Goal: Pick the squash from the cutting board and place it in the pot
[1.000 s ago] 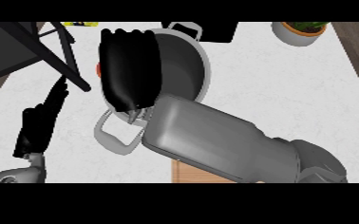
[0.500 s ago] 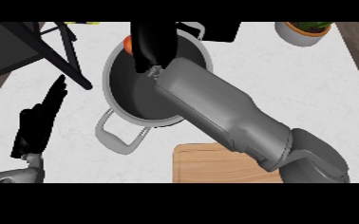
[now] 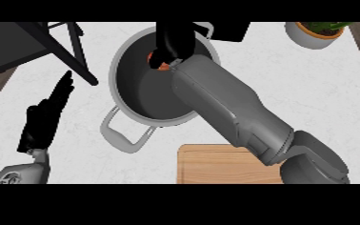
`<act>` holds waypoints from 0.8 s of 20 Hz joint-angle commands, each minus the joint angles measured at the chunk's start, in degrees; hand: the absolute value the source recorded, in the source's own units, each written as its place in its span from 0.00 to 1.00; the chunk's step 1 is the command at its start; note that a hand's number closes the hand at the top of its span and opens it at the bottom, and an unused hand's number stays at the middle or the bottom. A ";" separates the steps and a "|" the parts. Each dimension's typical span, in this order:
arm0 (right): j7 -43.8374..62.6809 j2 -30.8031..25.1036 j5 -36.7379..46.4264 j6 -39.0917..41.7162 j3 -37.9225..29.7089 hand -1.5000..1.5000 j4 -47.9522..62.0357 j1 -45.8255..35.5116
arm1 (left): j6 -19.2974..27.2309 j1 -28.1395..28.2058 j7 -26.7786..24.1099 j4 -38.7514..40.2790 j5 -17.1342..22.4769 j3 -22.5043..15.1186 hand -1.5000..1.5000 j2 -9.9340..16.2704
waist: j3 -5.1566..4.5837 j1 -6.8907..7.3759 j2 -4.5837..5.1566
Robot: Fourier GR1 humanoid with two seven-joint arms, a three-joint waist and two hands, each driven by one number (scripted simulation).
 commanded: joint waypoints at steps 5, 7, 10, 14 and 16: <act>-9.43 0.01 -8.42 -4.51 -0.16 0.00 2.57 0.72 | -0.18 -0.91 0.95 0.47 -0.13 -0.36 0.50 -0.43 | 0.03 0.30 -0.17; -13.84 0.01 -9.98 -8.85 -2.25 0.00 1.98 1.73 | -1.29 0.35 -0.30 -0.35 1.12 0.46 0.50 0.27 | 0.07 0.12 -0.18; -18.39 0.01 -12.75 -18.41 -5.11 0.00 -4.29 2.50 | -0.09 -1.90 -0.46 2.24 -0.19 0.52 0.50 0.20 | 0.14 -0.35 0.10; -21.08 0.01 -19.60 -21.09 -9.41 0.00 -6.60 0.58 | 0.64 0.51 -1.52 1.71 -0.12 0.33 0.50 -1.12 | 0.09 -0.47 -0.41; -26.46 0.01 -23.89 -20.29 -10.18 0.00 -8.21 4.40 | -0.47 -0.14 0.32 0.40 0.90 1.64 0.50 0.53 | 0.14 -1.62 -0.65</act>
